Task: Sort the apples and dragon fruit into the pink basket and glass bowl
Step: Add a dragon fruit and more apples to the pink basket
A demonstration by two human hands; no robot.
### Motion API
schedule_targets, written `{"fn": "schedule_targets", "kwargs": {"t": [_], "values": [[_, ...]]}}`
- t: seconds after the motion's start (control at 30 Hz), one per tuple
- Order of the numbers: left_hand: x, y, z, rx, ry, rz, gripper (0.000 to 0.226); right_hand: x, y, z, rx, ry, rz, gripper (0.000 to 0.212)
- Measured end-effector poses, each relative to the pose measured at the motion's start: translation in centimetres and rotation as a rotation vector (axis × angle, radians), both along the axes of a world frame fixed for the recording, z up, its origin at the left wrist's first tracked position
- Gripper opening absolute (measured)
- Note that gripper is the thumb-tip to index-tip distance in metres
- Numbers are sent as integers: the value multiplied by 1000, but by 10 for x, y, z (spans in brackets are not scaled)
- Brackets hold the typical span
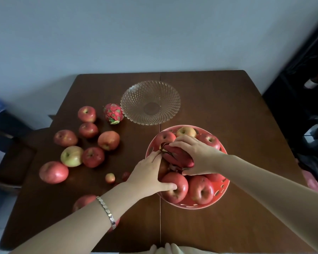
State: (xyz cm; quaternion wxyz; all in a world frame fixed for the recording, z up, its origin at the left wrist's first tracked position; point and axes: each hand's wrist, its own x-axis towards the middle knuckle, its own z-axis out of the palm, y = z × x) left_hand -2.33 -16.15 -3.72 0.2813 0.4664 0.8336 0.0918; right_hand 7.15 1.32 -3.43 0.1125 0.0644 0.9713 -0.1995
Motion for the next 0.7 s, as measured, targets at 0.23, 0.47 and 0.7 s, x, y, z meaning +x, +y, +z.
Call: {"fn": "schedule_targets", "kwargs": {"t": [0.23, 0.47, 0.7], "values": [[0, 0, -3, -8, 3, 5, 103, 4, -9, -9, -26, -105, -233, 99], [-7, -8, -9, 68, -58, 5, 87, -3, -12, 12, -79, -269, -269, 98], [-72, -71, -26, 113, 30, 381, 31, -49, -104, 64, -280, 233, -235, 47]]}}
